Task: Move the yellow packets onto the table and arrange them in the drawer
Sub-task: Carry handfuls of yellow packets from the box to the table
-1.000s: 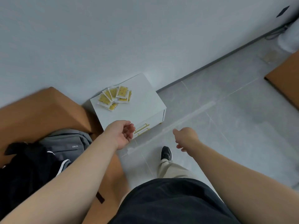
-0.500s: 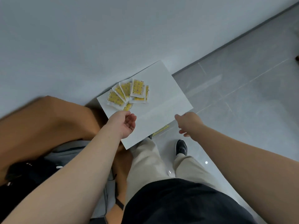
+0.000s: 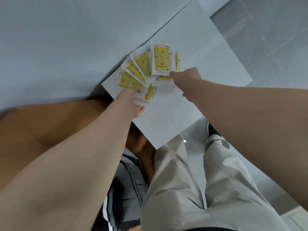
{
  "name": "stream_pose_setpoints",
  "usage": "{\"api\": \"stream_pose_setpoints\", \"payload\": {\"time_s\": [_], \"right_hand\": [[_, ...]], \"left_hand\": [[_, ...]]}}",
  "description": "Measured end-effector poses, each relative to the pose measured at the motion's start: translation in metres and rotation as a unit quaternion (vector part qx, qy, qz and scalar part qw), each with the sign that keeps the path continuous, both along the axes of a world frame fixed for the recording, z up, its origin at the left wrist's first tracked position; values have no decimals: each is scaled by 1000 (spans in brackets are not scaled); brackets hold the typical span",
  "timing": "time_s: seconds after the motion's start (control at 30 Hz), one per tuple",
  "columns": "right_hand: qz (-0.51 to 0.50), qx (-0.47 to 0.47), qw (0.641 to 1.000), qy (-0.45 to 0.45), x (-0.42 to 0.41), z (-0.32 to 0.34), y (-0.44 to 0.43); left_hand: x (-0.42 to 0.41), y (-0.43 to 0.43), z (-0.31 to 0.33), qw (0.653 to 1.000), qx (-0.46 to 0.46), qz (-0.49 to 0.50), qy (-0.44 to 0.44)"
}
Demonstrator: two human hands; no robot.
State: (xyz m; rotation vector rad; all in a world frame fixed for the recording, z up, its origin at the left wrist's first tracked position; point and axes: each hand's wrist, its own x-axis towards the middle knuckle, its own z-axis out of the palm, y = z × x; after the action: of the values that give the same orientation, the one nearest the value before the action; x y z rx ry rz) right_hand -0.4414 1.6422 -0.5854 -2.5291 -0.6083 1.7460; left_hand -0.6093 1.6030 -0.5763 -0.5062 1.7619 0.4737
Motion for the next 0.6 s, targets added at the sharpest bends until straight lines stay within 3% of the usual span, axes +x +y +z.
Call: {"api": "stream_pose_setpoints", "payload": {"time_s": [0.13,0.33,0.6], "right_hand": [[-70,5,998,3,-16,-20,13],[-81,16,996,13,-18,-30,20],[-98,-7,994,57,-21,-21,23]], "left_hand": [[-5,12,-20,999,-15,31,10],[-11,17,-32,999,-24,21,22],[-16,6,-32,998,46,46,18]]}}
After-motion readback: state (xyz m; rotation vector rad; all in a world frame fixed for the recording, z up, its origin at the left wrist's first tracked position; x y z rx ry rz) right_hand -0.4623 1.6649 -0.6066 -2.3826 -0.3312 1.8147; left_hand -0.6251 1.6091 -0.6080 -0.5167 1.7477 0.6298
